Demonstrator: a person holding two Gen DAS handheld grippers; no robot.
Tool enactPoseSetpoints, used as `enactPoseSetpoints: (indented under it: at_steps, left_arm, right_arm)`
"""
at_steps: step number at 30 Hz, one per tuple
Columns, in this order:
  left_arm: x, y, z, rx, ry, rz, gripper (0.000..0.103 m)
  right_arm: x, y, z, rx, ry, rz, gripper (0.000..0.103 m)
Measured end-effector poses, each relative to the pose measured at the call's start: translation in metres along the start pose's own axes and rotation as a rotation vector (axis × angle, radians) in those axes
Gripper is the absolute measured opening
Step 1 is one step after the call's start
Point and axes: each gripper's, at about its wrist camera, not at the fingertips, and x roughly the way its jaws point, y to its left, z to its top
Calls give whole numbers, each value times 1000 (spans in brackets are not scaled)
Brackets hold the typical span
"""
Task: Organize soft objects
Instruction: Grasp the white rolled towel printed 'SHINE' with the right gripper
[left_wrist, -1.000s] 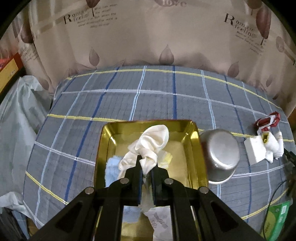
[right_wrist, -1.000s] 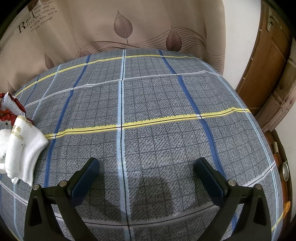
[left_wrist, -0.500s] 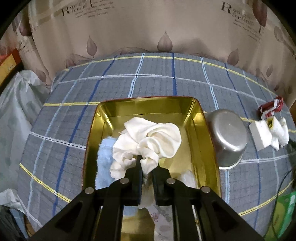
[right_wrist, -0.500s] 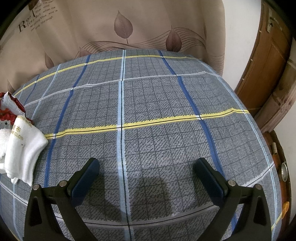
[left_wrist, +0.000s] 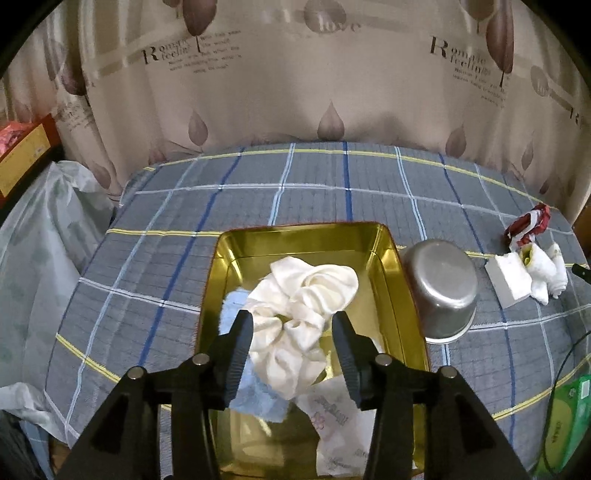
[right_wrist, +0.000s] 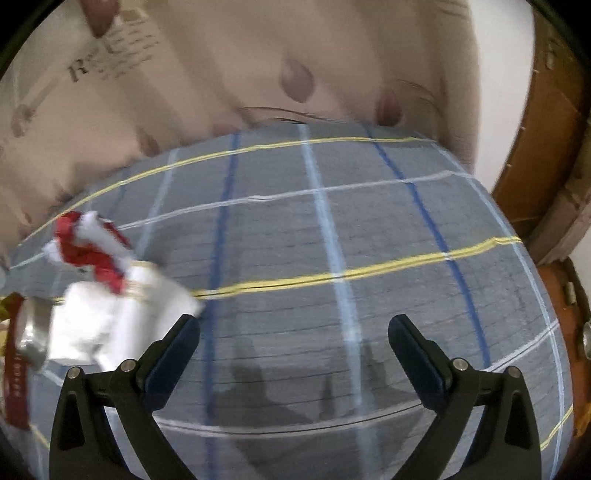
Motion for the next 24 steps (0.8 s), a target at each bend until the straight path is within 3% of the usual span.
enactPoseSetpoints:
  at_steps: [6,10,19,24]
  left_arm:
    - [-12,7,-11,-2,-19,1,46]
    - [-19,13,-17,-7,-26,-3,46]
    - [-26,35,-31,-48,-20,19,46]
    - [-26,46,-37,-79,-11,31,46]
  right_arm:
    - [-3,37,4,-45,36,49,92]
    - [4,56,5,-60,77,72,79]
    - [23,83,2,-102,151,42,76]
    - [36,87,-3,-91,186,56,57]
